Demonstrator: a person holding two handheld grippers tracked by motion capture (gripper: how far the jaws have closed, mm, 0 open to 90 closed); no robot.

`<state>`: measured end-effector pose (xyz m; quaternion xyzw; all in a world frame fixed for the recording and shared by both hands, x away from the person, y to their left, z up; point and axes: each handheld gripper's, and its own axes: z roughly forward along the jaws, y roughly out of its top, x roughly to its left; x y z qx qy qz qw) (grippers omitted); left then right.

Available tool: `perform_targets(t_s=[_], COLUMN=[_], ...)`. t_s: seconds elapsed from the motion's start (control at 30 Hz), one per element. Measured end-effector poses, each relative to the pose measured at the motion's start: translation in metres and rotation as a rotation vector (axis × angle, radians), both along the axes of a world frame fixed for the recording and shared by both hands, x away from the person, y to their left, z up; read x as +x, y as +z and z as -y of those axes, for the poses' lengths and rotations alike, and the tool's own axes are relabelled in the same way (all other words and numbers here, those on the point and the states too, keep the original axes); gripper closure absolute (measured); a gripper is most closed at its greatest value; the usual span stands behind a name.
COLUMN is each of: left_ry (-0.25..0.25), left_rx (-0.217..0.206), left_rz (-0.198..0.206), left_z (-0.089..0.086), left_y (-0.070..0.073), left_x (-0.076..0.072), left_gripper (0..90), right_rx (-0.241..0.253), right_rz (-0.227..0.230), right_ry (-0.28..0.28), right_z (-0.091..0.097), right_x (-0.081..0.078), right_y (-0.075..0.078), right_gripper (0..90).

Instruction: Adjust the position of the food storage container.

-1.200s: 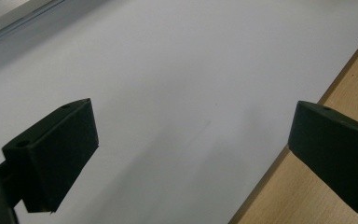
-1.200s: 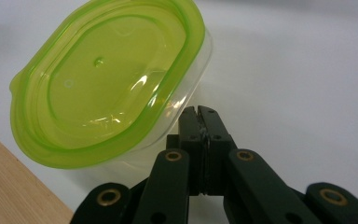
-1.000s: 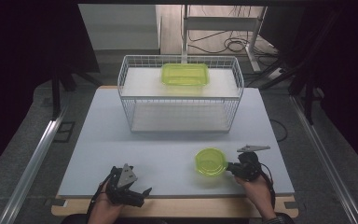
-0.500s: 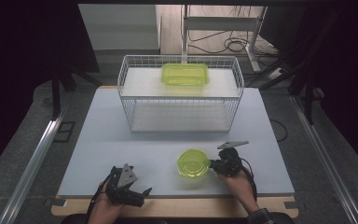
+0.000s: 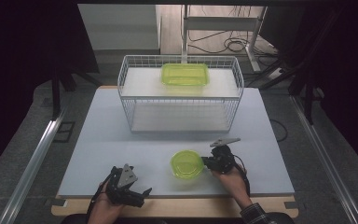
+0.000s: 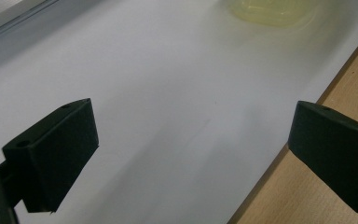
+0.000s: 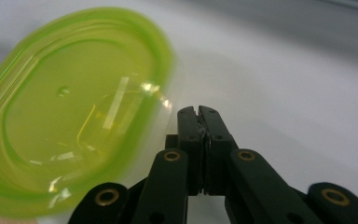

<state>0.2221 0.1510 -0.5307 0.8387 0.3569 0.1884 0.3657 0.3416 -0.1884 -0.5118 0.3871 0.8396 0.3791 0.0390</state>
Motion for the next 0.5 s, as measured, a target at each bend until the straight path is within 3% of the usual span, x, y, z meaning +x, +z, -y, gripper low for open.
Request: perform_targets(t_s=[0.17, 0.2, 0.23, 0.27, 0.33, 0.5], left_ry=[-0.001, 0.002, 0.002, 0.006, 0.016, 0.029], left_rx=[0.001, -0.002, -0.002, -0.008, -0.021, -0.031], left_rz=[-0.001, -0.015, -0.015, -0.022, -0.029, -0.029], left_z=[-0.001, -0.001, -0.001, -0.002, -0.003, -0.006], left_y=[0.000, 0.001, 0.001, 0.002, 0.003, 0.004], left_x=[0.000, 0.001, 0.001, 0.001, 0.001, 0.001], left_gripper=[1.4, 1.4, 1.5, 1.6, 1.7, 2.0], right_rx=[-0.007, -0.020, -0.020, -0.037, -0.046, -0.054], right_rz=[0.040, 0.063, 0.063, 0.086, 0.098, 0.136], right_ry=[-0.033, -0.030, -0.030, -0.033, -0.034, -0.027], right_z=[0.016, 0.021, 0.021, 0.025, 0.027, 0.035], right_x=[-0.005, -0.009, -0.009, -0.014, -0.016, -0.024], right_y=[0.007, 0.010, 0.010, 0.013, 0.015, 0.019], right_gripper=[81.5, 75.1, 75.1, 65.3, 59.9, 31.7])
